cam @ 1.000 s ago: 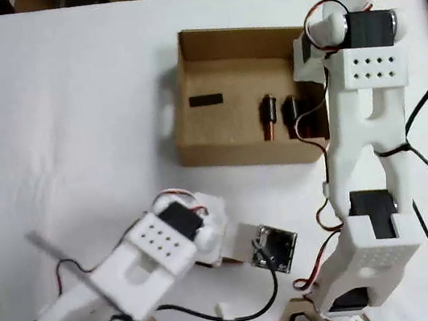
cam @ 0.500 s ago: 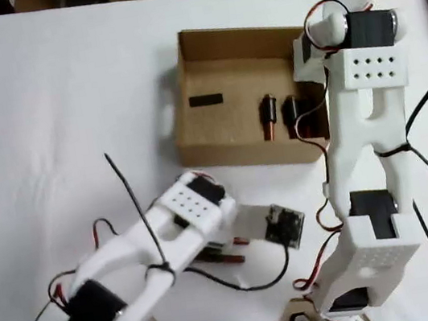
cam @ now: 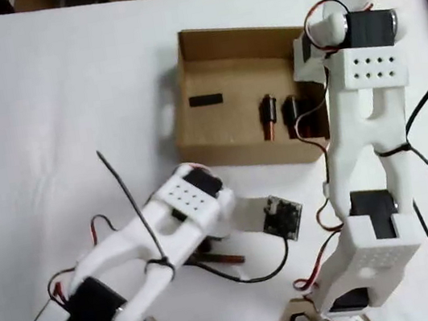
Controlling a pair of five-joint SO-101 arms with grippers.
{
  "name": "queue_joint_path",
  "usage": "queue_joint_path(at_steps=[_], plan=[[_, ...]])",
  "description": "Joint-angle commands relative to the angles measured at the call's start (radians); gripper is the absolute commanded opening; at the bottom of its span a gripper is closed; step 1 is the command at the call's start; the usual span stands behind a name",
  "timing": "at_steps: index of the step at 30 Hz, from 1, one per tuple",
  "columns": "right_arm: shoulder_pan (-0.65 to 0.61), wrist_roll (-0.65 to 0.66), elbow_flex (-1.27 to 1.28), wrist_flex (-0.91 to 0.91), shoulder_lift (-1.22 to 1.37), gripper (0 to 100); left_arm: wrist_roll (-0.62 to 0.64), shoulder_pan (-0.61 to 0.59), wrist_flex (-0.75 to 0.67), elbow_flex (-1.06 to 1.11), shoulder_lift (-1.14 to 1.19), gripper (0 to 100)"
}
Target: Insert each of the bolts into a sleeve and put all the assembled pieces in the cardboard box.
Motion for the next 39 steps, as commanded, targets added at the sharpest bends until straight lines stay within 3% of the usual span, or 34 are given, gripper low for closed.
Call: queue_joint_path(at_steps=[1, 9, 22, 27, 33, 39], plan=[[0.001, 0.009, -0.005, 0.01, -0.058, 2.0, -0.005, -0.012, 0.014, -0.048, -0.005, 2], [0.001, 0.009, 0.008, 0.01, -0.058, 2.0, 0.044, -0.061, 0.04, -0.139, -0.009, 2], [-0.001, 0.008, 0.074, 0.008, -0.059, 2.1, 0.683, -0.094, 0.526, -0.631, -0.011, 2], [-0.001, 0.008, 0.075, 0.001, -0.058, 2.1, 1.01, -0.094, 0.678, -0.811, -0.011, 2], [-0.001, 0.008, 0.075, -0.021, -0.058, 2.1, 1.422, -0.063, 0.732, -0.911, -0.017, 2], [-0.001, 0.008, 0.075, -0.021, -0.058, 2.1, 1.745, 0.089, 0.709, -0.908, -0.063, 2]])
